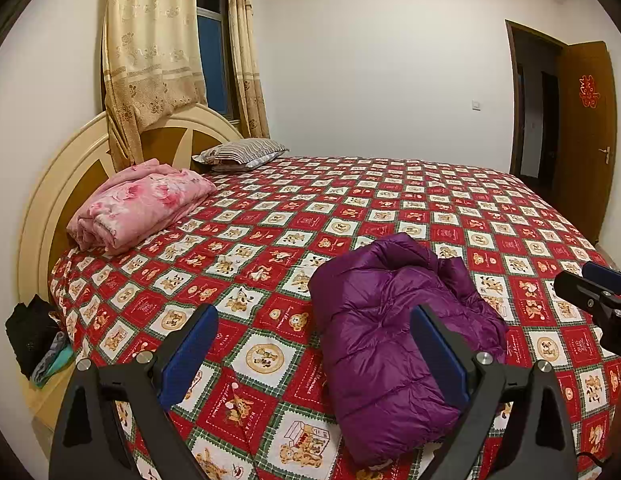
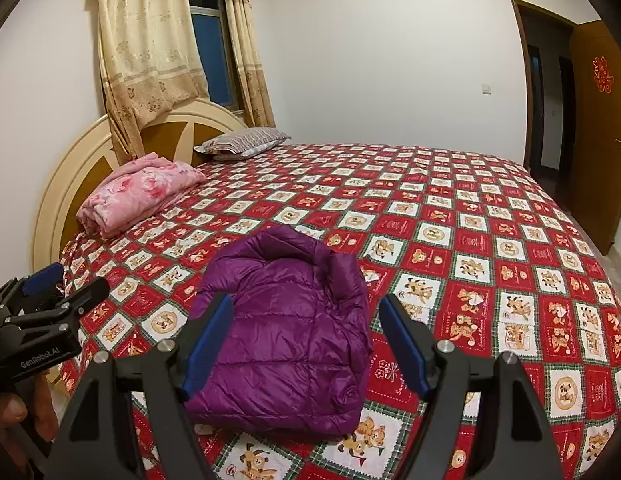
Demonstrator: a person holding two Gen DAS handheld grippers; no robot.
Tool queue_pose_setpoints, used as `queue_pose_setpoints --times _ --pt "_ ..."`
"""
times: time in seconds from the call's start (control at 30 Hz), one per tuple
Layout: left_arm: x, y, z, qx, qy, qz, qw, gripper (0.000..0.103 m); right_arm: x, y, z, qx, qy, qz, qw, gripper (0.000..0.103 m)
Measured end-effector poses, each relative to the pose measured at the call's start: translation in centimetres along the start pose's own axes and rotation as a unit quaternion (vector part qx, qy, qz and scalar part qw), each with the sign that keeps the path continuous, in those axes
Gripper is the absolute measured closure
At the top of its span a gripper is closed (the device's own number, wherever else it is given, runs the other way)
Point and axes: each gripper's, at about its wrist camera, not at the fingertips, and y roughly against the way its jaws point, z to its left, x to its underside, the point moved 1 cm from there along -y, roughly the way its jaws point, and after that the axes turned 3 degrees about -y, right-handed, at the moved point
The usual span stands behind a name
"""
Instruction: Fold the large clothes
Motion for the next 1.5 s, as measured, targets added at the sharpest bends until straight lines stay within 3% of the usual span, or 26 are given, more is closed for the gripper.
queue_pose_setpoints --times 1.5 --pt "-0.65 -0.39 0.01 -0.002 0.009 -0.002 1.0000 0.006 0.23 -0.11 0.92 -0.005 -0.001 -0.001 1.000 0.025"
